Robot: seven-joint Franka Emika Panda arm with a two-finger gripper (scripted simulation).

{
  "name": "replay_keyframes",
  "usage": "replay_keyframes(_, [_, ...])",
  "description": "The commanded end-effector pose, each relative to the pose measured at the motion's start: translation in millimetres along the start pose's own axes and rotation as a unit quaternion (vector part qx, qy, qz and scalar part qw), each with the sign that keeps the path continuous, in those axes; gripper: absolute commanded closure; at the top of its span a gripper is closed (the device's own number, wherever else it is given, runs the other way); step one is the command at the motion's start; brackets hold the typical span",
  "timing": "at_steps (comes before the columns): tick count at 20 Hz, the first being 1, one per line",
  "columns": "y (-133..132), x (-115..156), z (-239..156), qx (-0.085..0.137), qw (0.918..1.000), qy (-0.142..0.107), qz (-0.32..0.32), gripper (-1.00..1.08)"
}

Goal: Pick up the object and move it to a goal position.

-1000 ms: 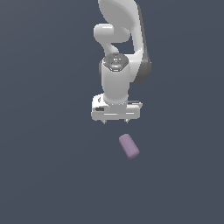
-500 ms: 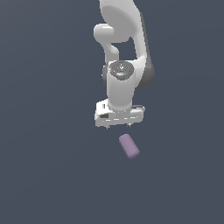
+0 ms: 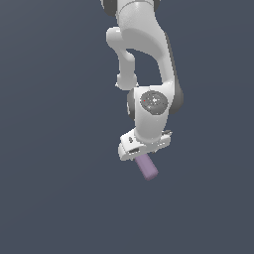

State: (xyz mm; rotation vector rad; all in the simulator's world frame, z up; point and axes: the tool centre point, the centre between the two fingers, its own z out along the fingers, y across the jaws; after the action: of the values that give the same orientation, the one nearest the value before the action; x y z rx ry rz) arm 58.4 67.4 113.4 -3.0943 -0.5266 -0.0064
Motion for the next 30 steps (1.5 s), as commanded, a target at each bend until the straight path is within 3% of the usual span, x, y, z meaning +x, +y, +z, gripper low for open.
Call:
replay_keyframes(1, [-5,8,9,-0.001,0.9997,-0.001,-0.023,-0.92])
replay_keyframes(9, [-14,20,23,-0.001,0.9984,-0.002,-0.056,-0.92])
replay_keyframes(29, [-14,20,73,-0.001,0.9984,-0.002,-0.057,-0.92])
replay_keyframes(30, [-14,20,73,-0.001,0.9984,-0.002,-0.057,1.08])
